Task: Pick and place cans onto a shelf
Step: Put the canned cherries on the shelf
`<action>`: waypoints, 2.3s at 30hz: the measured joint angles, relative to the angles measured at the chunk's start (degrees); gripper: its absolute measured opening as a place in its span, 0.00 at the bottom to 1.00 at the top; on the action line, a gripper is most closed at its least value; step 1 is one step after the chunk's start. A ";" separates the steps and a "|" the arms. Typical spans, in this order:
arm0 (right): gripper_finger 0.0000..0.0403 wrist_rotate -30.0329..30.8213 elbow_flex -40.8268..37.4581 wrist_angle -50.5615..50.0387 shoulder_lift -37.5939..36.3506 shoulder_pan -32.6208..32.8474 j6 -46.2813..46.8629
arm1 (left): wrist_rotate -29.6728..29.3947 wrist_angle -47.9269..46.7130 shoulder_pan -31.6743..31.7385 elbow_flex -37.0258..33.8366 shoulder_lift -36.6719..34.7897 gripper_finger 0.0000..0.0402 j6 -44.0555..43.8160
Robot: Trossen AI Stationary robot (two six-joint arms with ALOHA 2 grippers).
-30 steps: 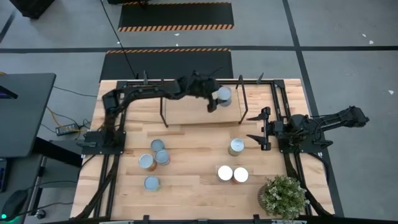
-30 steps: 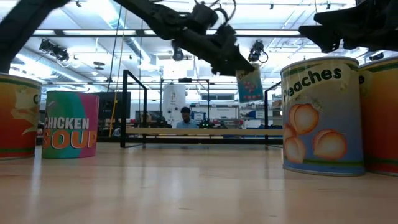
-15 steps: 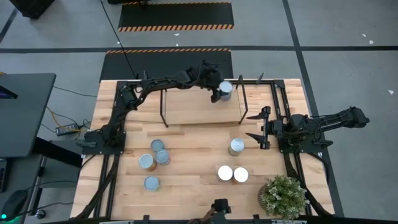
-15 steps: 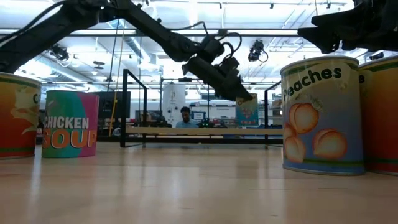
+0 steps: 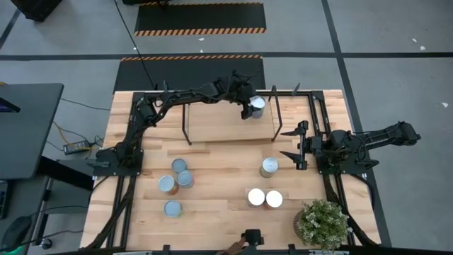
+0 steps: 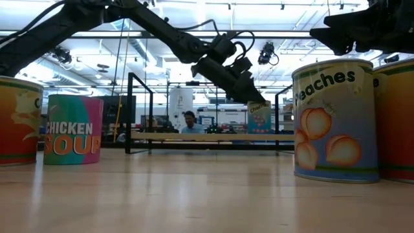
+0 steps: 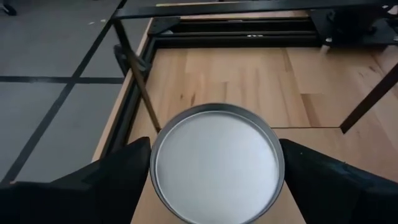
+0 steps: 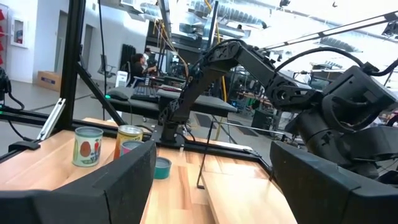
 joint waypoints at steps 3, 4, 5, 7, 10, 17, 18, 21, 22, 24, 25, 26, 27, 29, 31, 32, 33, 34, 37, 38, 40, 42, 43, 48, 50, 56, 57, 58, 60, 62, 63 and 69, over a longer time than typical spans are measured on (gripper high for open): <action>0.80 0.00 0.00 -0.02 -0.01 0.00 0.02 | -0.16 -0.63 -0.02 0.00 0.00 0.88 0.04; 0.80 0.00 0.00 -0.01 0.00 0.00 0.02 | -0.18 -0.75 -0.02 0.00 0.00 0.88 0.04; 0.80 0.00 0.00 -0.02 -0.01 0.00 0.02 | -0.22 -0.76 -0.06 0.00 0.00 0.88 0.07; 0.80 0.00 0.00 -0.02 0.00 0.00 0.02 | -0.22 -0.88 -0.07 -0.01 -0.24 0.88 0.07; 0.80 0.00 0.00 -0.04 0.00 0.00 0.02 | -0.16 -0.60 -0.09 0.00 -0.82 0.88 0.39; 0.80 0.00 0.00 -0.07 0.00 0.00 0.59 | -1.39 0.82 -0.62 0.00 -1.03 0.88 2.54; 0.80 0.00 0.00 -0.07 -0.02 0.00 0.81 | -1.57 1.20 -0.66 0.00 -1.03 0.88 2.91; 0.80 -0.01 0.00 -0.09 -0.01 0.00 0.89 | -1.64 0.70 -0.92 0.13 -1.32 0.88 3.02; 0.80 -0.02 0.00 -0.14 -0.01 0.00 0.90 | -1.71 -0.69 -0.96 0.63 -1.49 0.88 3.11; 0.80 -0.01 0.00 -0.55 -0.01 0.00 0.90 | -2.19 -2.98 -1.15 2.25 -1.86 0.88 4.26; 0.80 -0.02 0.00 -0.77 0.00 0.00 0.90 | -2.28 -5.81 -1.28 3.22 -2.23 0.88 4.68; 0.80 0.00 0.00 -0.86 -0.02 0.00 0.90 | -2.66 -8.47 -1.33 4.51 -2.36 0.88 5.67; 0.80 -0.01 0.00 -0.94 -0.01 0.00 0.90 | -3.47 -10.98 -1.59 5.97 -2.36 0.88 6.69; 0.80 0.00 0.00 -0.96 0.00 0.00 0.90 | -6.20 -17.20 -2.08 8.44 -2.40 0.88 9.11; 0.80 -0.02 0.00 -0.96 0.00 0.00 0.90 | -10.50 -22.07 -2.64 10.15 -2.41 0.88 11.25; 0.80 -0.02 0.00 -0.95 -0.01 0.00 0.92 | -12.96 -23.53 -2.86 10.38 -2.45 0.87 12.18; 0.80 -0.01 0.00 -0.94 -0.01 0.00 0.93 | -15.17 -24.96 -3.01 10.40 -2.47 0.87 13.02; 0.80 -0.02 0.00 -0.94 -0.02 0.00 0.92 | -16.51 -26.72 -3.06 10.40 -2.47 0.86 13.25; 0.80 -0.02 0.00 -0.94 -0.01 0.00 0.94 | -17.70 -30.75 -2.65 10.20 -2.43 0.83 12.57; 0.80 -0.02 0.00 -0.83 0.00 0.00 0.94 | -17.83 -31.00 -2.51 9.87 -2.43 0.82 12.11; 0.80 -0.02 0.00 -0.47 0.00 0.00 0.94 | -18.29 -31.44 -2.39 8.96 -2.43 0.79 11.46; 0.80 -0.02 0.00 -0.24 -0.01 0.00 0.94 | -19.68 -30.30 -2.43 8.24 -2.32 0.77 10.47; 0.80 -0.02 0.00 -0.12 -0.01 0.00 0.94 | -20.45 -29.03 -2.47 7.73 -2.32 0.76 10.24; 0.80 -0.02 0.00 0.02 -0.02 0.00 1.11 | -20.06 -26.19 -2.90 5.60 -2.27 0.70 8.92; 0.80 -0.02 0.00 0.00 -0.01 0.00 1.11 | -20.02 -25.49 -3.11 5.12 -2.27 0.67 8.67; 0.80 -0.02 0.00 0.27 -0.01 0.00 1.11 | -19.91 -23.92 -3.83 5.01 -2.13 0.57 5.08; 0.80 -0.02 0.00 0.39 -0.01 0.00 1.11 | -19.91 -23.06 -3.96 5.03 -1.90 0.56 4.52; 0.80 -0.04 0.00 0.38 -0.02 0.01 1.11 | -19.91 -22.28 -4.13 5.01 -1.75 0.54 4.42; 0.80 -0.02 0.00 0.39 -0.02 0.00 1.11 | -20.20 -21.00 -4.60 5.02 -1.28 0.51 4.62; 0.80 -0.07 0.00 0.35 0.00 0.02 1.11 | -20.88 -20.65 -4.86 5.03 -1.06 0.48 5.06; 0.80 -0.09 0.00 0.37 -0.02 0.02 1.11 | -21.17 -20.85 -5.02 5.02 -1.02 0.47 5.54; 0.80 -0.26 0.00 0.40 -0.02 0.04 1.11 | -21.59 -20.02 -5.19 5.03 -1.01 0.43 5.54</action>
